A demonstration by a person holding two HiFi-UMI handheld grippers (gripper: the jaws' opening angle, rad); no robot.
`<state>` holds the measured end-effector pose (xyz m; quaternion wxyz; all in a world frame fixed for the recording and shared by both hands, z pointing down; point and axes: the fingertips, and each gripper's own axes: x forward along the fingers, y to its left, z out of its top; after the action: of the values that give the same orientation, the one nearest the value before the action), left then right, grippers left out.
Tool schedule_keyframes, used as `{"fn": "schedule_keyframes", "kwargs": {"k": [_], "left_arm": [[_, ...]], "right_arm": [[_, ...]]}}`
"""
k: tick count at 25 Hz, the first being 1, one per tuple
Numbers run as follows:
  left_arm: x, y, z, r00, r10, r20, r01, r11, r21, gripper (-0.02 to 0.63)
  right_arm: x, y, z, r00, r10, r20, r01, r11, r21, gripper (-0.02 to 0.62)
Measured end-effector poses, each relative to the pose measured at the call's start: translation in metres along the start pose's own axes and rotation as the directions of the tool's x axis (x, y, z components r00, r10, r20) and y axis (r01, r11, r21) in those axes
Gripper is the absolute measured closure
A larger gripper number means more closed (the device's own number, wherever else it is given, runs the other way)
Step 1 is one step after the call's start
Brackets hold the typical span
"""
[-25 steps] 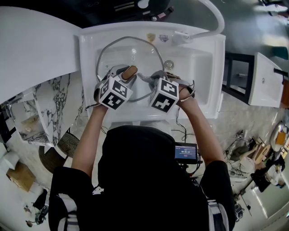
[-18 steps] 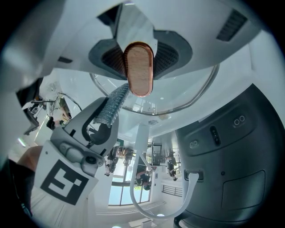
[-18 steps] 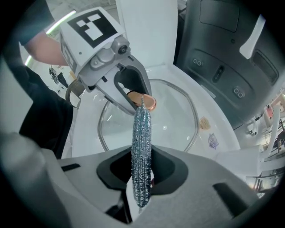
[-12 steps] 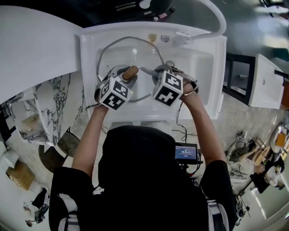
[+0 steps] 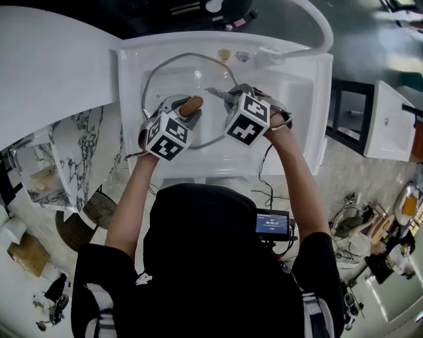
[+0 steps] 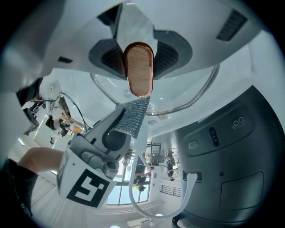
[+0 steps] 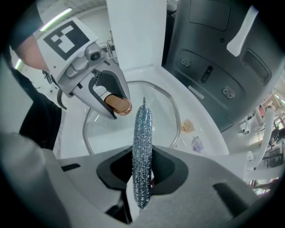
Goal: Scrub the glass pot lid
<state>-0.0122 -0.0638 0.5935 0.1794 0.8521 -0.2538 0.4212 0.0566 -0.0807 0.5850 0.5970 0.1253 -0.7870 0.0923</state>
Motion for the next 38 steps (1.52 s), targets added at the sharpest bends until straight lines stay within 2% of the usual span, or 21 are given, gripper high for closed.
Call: {"fn": "schedule_keyframes", "kwargs": {"k": [14, 30, 38], "left_arm": [[0.0, 0.0, 0.0, 1.0, 0.004, 0.002, -0.004, 1.0, -0.004, 0.436], [0.0, 0.0, 0.0, 1.0, 0.003, 0.003, -0.002, 1.0, -0.008, 0.437], [0.001, 0.001, 0.0, 1.0, -0.002, 0.002, 0.002, 1.0, -0.01, 0.436]], "right_arm": [[0.001, -0.023, 0.014, 0.997, -0.077, 0.008, 0.077, 0.997, -0.024, 0.528], [0.005, -0.035, 0.03, 0.967, -0.245, 0.07, 0.251, 0.965, -0.079, 0.526], [0.007, -0.029, 0.029, 0.964, -0.257, 0.073, 0.264, 0.96, -0.098, 0.526]]}}
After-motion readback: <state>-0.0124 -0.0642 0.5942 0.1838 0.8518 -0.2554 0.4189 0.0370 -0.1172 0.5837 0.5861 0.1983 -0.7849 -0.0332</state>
